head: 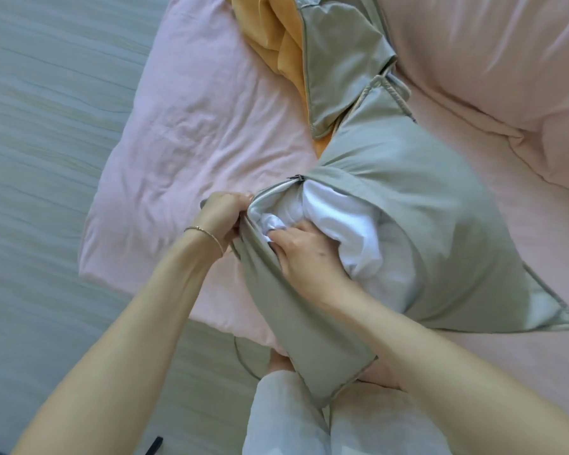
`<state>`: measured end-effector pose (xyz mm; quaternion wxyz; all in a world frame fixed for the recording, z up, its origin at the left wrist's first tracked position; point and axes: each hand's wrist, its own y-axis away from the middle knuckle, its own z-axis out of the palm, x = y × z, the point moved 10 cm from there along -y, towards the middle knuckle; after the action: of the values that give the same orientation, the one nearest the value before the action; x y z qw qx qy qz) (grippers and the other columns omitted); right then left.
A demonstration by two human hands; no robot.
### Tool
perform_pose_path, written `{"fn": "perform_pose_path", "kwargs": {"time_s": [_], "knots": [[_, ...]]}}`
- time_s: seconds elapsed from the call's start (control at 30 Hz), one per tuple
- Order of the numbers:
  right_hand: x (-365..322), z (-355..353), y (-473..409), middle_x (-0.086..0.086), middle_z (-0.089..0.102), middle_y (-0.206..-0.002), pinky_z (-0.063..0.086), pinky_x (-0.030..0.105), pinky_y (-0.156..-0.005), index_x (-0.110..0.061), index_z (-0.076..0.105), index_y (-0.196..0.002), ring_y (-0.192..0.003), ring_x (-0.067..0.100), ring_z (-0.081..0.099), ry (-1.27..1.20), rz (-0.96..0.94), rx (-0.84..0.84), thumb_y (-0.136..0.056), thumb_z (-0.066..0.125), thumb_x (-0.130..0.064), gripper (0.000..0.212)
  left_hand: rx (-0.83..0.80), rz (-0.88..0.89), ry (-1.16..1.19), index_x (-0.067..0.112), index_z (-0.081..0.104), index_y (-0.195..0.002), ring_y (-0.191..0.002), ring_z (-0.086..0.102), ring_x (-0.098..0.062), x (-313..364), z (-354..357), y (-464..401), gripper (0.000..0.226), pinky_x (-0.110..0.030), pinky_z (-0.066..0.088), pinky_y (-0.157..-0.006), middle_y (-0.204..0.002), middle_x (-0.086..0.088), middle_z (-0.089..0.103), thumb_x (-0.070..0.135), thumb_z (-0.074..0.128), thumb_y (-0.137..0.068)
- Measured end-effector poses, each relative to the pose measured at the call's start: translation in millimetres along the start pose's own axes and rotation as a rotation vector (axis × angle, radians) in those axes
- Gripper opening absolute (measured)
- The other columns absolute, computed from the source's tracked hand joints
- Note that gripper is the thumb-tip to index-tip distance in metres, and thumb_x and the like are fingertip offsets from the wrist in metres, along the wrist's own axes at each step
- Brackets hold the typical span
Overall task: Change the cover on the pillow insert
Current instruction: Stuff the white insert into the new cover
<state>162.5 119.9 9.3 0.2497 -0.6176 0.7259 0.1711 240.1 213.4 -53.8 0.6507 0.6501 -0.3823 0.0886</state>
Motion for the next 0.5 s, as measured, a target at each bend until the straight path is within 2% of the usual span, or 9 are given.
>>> {"fn": "perform_pose_path", "kwargs": {"time_s": [0.1,0.2,0.3,0.37,0.43,0.5], "knots": [[-26.2,12.3,-9.2,0.003,0.059,-0.051,0.024,0.023,-0.054,-0.012,0.065,-0.066,-0.050,0.020,0.052,-0.121,-0.048,-0.047,-0.068,0.070,-0.003,0.011,0.058,0.030,-0.013,0.010,0.047,-0.063,-0.061,0.049,-0.018,-18.5,-34.0,-2.6,0.033,-0.025,0.038,-0.057,-0.062,-0.008,0.048,0.011,0.041,-0.096],[-50.0,26.2,-22.0,0.002,0.061,-0.058,0.021,0.015,-0.056,-0.011,0.064,-0.067,-0.058,0.013,0.048,-0.273,-0.143,-0.174,-0.070,0.066,0.004,0.015,0.111,0.141,-0.178,0.012,0.044,-0.070,-0.071,0.042,-0.016,-21.5,-56.3,4.2,0.031,-0.027,0.033,-0.062,-0.073,-0.008,0.042,0.020,0.037,-0.099],[-63.8,44.2,-29.7,0.003,0.067,-0.073,0.025,0.009,-0.064,-0.009,0.069,-0.080,-0.075,0.011,0.046,-0.281,-0.263,-0.345,-0.074,0.063,0.001,0.013,0.075,0.225,-0.294,0.013,0.041,-0.066,-0.046,0.041,0.001,-17.3,-63.1,12.5,0.032,-0.010,0.031,-0.044,-0.062,0.001,0.041,0.025,0.048,-0.095],[-65.3,62.0,-30.8,0.006,0.069,-0.092,0.030,0.016,-0.066,-0.013,0.070,-0.096,-0.083,0.012,0.049,-0.194,-0.301,-0.492,-0.082,0.059,-0.007,0.019,0.068,0.253,-0.389,0.016,0.047,-0.070,-0.049,0.047,0.002,-15.1,-69.1,13.0,0.024,-0.012,0.034,-0.046,-0.062,0.003,0.048,0.021,0.060,-0.088],[-64.2,77.6,-30.1,0.002,0.065,-0.102,0.032,0.022,-0.070,-0.013,0.067,-0.105,-0.083,0.011,0.048,-0.174,-0.277,-0.614,-0.089,0.051,-0.010,0.023,0.142,0.326,-0.538,0.013,0.049,-0.076,-0.067,0.052,-0.016,-8.4,-81.3,15.2,0.017,-0.025,0.034,-0.056,-0.067,0.002,0.052,0.021,0.061,-0.086],[-76.1,87.8,-24.0,-0.005,0.056,-0.087,0.028,0.021,-0.067,-0.005,0.065,-0.095,-0.073,0.006,0.038,-0.256,-0.276,-0.716,-0.089,0.048,-0.005,0.018,0.231,0.409,-0.744,0.009,0.048,-0.082,-0.077,0.052,-0.031,-4.5,-92.1,21.1,0.014,-0.033,0.029,-0.062,-0.075,-0.007,0.056,0.019,0.054,-0.089]]}}
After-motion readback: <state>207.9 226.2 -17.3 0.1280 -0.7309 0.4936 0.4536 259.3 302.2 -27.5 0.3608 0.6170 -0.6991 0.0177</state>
